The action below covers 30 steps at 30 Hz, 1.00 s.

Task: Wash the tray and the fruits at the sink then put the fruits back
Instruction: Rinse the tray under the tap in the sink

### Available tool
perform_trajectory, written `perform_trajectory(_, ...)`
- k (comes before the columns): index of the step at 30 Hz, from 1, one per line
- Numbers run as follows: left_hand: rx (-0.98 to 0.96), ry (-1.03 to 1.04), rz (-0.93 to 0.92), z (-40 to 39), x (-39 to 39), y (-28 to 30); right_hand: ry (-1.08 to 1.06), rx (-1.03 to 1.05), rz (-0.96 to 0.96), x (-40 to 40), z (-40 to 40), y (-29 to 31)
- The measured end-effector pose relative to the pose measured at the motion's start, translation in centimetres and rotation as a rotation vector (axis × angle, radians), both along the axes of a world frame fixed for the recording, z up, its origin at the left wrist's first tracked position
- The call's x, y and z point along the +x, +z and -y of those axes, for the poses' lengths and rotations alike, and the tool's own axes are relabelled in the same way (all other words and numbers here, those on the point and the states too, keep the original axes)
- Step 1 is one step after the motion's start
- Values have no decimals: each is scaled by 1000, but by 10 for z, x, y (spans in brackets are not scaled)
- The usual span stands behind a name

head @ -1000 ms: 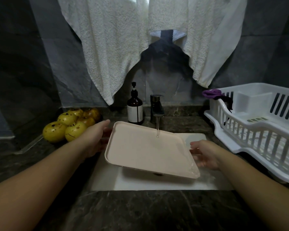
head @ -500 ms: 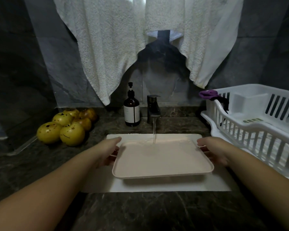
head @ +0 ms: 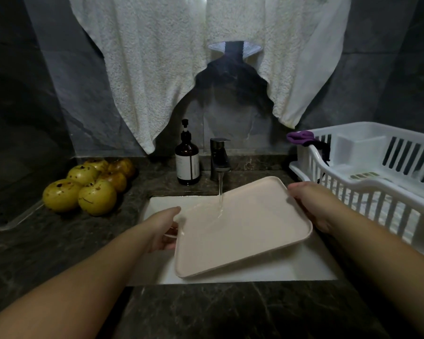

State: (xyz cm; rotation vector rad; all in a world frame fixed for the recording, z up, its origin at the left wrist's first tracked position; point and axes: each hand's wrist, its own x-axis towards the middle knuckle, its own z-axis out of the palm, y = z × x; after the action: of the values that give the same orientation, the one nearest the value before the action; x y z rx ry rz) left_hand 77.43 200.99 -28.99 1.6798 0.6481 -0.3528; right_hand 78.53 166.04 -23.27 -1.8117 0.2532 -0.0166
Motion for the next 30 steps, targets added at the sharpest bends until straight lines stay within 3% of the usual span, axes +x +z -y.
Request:
perform_trajectory(9,-92,83,186,-10,-1,8,-65,76,-56,6,-12,-20)
perform_trajectory(16,28,83,292,-29,0,15,-96,122,-147,12,-28,-40)
perform_trajectory(22,46,5,268,-31,-2,17,-65,93,-269,13,-26,-43)
perform_trajectory(30,-75,137,181,-26,-2,15,13,37,-325,17,-18,-28)
